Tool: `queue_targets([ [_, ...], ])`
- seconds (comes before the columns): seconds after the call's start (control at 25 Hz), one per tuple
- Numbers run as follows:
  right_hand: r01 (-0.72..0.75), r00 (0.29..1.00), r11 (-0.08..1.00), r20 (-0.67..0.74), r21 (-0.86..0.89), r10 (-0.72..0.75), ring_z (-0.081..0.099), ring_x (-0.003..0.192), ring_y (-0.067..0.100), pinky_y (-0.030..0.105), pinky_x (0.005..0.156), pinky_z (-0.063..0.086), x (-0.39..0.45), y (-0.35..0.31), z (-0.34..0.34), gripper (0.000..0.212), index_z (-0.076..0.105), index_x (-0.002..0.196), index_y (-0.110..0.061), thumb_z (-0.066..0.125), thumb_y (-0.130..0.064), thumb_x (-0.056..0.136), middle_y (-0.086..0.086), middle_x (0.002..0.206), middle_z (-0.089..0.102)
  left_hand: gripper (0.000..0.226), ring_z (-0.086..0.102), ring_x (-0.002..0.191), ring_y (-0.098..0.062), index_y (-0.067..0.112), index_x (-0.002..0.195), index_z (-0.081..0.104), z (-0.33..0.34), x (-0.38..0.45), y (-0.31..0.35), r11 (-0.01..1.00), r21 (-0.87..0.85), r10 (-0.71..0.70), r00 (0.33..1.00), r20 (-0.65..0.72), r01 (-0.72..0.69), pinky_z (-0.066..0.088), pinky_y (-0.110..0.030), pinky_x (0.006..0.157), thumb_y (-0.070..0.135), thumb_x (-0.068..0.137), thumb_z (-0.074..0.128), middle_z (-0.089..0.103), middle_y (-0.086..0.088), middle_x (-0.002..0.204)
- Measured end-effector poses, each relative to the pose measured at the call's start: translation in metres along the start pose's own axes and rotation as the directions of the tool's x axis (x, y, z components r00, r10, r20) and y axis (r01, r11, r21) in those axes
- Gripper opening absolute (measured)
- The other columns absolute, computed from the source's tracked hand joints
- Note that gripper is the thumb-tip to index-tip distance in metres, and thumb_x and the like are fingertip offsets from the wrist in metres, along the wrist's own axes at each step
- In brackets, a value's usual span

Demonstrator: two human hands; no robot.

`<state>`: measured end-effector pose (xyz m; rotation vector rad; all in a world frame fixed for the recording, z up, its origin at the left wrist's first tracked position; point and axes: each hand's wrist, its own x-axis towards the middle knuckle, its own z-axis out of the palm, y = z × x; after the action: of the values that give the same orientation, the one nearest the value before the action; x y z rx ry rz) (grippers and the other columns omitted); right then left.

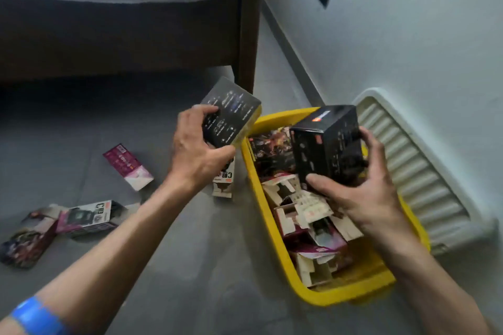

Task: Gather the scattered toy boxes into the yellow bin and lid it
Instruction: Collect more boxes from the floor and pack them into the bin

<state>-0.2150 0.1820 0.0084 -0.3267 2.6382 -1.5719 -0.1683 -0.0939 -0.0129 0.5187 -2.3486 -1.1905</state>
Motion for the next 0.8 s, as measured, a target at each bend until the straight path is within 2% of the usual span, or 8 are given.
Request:
queue_targets([
  [0.08, -0.117, 0.993, 0.951, -0.069, -0.287, 0.101, 0.056, 0.119, 0.028, 0.046, 0.093, 0.053, 0.027, 0.026, -0.028, 0.109, 0.023, 0.146, -0.048, 0.083, -0.065, 0.057, 0.003, 0.135, 0.054, 0.068, 0.048, 0.111, -0.019, 0.033, 0.125, 0.043, 0.028, -0.005, 0.03, 0.997, 0.015, 0.079, 0.989, 0.124, -0.082, 0.051, -0.037, 0.085, 0.028, 0.067, 0.077, 0.04, 0.002, 0.127],
  [0.16, -0.144, 0.977, 0.817, 0.051, -0.559, 0.207, 0.053, 0.121, 0.034, 0.047, 0.096, 0.05, 0.042, 0.048, -0.037, 0.116, 0.015, 0.152, -0.038, 0.08, -0.067, 0.061, 0.013, 0.14, 0.047, 0.066, 0.046, 0.112, -0.018, 0.034, 0.124, 0.043, 0.057, -0.016, 0.049, 0.991, 0.064, 0.105, 0.97, 0.218, -0.122, 0.048, -0.033, 0.086, 0.029, 0.066, 0.075, 0.038, 0.007, 0.124],
  [0.28, 0.026, 0.958, 0.751, 0.23, -0.66, 0.17, 0.051, 0.124, 0.032, 0.045, 0.095, 0.052, 0.044, 0.066, -0.032, 0.107, 0.015, 0.15, -0.044, 0.075, -0.067, 0.065, 0.01, 0.149, 0.035, 0.067, 0.045, 0.111, -0.019, 0.041, 0.121, 0.04, 0.087, -0.032, 0.053, 0.992, 0.119, -0.004, 0.926, 0.377, -0.045, 0.048, -0.038, 0.089, 0.036, 0.063, 0.075, 0.041, 0.006, 0.128],
  [0.4, 0.167, 0.956, 0.665, 0.283, -0.728, 0.07, 0.053, 0.12, 0.028, 0.04, 0.085, 0.053, 0.04, 0.075, -0.029, 0.085, 0.026, 0.148, -0.042, 0.067, -0.059, 0.075, 0.006, 0.147, 0.037, 0.067, 0.048, 0.109, -0.02, 0.047, 0.118, 0.035, 0.101, -0.042, 0.044, 0.979, 0.205, -0.115, 0.804, 0.583, -0.009, 0.052, -0.043, 0.088, 0.041, 0.065, 0.075, 0.041, 0.002, 0.131],
  [0.44, 0.184, 0.948, 0.651, 0.307, -0.737, 0.079, 0.054, 0.118, 0.027, 0.038, 0.084, 0.053, 0.039, 0.076, -0.027, 0.082, 0.03, 0.148, -0.038, 0.066, -0.059, 0.077, 0.005, 0.145, 0.039, 0.066, 0.048, 0.111, -0.022, 0.046, 0.12, 0.035, 0.104, -0.042, 0.043, 0.967, 0.252, -0.12, 0.804, 0.583, -0.039, 0.05, -0.045, 0.09, 0.043, 0.067, 0.075, 0.041, 0.0, 0.132],
  [0.56, 0.149, 0.944, 0.616, 0.297, -0.774, 0.144, 0.055, 0.109, 0.025, 0.036, 0.077, 0.054, 0.037, 0.077, -0.02, 0.084, 0.033, 0.145, -0.036, 0.07, -0.062, 0.074, 0.005, 0.137, 0.042, 0.063, 0.047, 0.117, -0.027, 0.043, 0.124, 0.035, 0.109, -0.03, 0.047, 0.918, 0.382, -0.097, 0.873, 0.478, -0.107, 0.045, -0.049, 0.095, 0.047, 0.073, 0.071, 0.042, -0.003, 0.134],
  [0.68, 0.009, 0.98, 0.58, 0.121, -0.814, 0.155, 0.058, 0.092, 0.027, 0.032, 0.059, 0.049, 0.031, 0.075, -0.022, 0.083, 0.034, 0.138, -0.031, 0.07, -0.066, 0.071, 0.011, 0.129, 0.042, 0.061, 0.047, 0.115, -0.028, 0.041, 0.125, 0.037, 0.103, -0.032, 0.048, 0.898, 0.424, -0.085, 0.897, 0.433, -0.119, 0.038, -0.048, 0.095, 0.052, 0.071, 0.063, 0.046, -0.003, 0.128],
  [0.8, -0.084, 0.987, 0.587, 0.012, -0.805, 0.158, 0.06, 0.097, 0.033, 0.037, 0.063, 0.053, 0.017, 0.084, -0.026, 0.083, 0.036, 0.135, -0.026, 0.064, -0.074, 0.073, 0.016, 0.128, 0.044, 0.057, 0.041, 0.122, -0.029, 0.039, 0.123, 0.043, 0.097, -0.044, 0.04, 0.846, 0.507, -0.095, 0.888, 0.45, -0.167, 0.027, -0.054, 0.105, 0.048, 0.07, 0.062, 0.044, -0.004, 0.13],
])
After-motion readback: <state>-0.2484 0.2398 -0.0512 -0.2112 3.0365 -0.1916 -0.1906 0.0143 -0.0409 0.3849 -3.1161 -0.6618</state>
